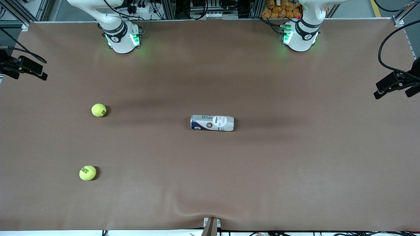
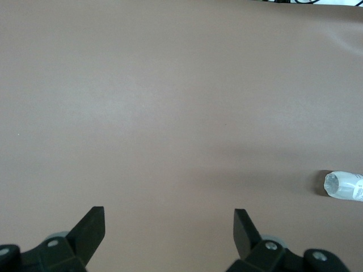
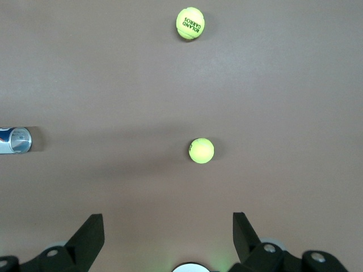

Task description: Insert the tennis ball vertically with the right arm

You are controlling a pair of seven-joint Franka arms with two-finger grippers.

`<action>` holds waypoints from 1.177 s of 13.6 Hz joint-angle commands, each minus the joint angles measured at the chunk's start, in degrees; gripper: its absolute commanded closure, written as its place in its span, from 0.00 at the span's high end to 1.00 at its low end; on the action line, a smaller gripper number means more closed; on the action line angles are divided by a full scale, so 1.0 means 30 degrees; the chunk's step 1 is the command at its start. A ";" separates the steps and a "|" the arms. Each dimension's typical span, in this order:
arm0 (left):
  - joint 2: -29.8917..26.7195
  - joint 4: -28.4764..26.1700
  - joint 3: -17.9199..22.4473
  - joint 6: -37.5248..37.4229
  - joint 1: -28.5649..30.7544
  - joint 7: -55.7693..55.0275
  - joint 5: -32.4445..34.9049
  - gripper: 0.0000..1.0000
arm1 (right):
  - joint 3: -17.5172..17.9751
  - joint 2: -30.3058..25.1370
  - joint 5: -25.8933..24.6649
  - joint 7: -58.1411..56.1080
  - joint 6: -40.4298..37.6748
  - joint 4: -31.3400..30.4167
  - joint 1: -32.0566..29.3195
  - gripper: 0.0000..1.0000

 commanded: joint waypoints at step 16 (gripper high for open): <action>0.2302 0.0303 -0.0235 -0.1048 -0.2104 0.2816 -0.0876 1.00 | 0.0049 -0.0050 0.0137 -0.0106 0.1131 -0.0268 0.0289 1.00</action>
